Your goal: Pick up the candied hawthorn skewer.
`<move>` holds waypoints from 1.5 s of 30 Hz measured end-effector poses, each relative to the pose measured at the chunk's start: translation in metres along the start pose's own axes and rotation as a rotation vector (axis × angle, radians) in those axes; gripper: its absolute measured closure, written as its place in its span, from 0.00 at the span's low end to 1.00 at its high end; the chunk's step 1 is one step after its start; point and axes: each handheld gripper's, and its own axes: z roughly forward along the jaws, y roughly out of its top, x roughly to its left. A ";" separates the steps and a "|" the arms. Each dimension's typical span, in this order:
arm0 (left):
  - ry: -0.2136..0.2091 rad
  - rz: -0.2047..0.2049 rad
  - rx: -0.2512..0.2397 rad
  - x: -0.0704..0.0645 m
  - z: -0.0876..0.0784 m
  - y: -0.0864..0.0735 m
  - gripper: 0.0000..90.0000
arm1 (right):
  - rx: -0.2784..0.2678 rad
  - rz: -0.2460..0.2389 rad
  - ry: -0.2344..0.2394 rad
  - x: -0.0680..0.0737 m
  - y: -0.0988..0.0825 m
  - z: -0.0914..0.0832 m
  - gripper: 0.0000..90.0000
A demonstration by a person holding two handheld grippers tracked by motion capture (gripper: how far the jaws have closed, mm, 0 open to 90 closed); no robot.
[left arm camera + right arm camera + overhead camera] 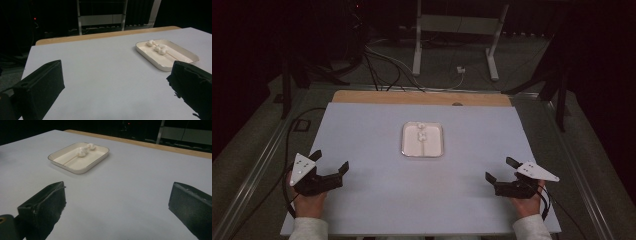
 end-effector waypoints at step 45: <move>-0.145 0.049 0.149 -0.084 0.124 0.066 0.01 | -0.006 0.030 -0.019 -0.005 -0.004 0.001 0.01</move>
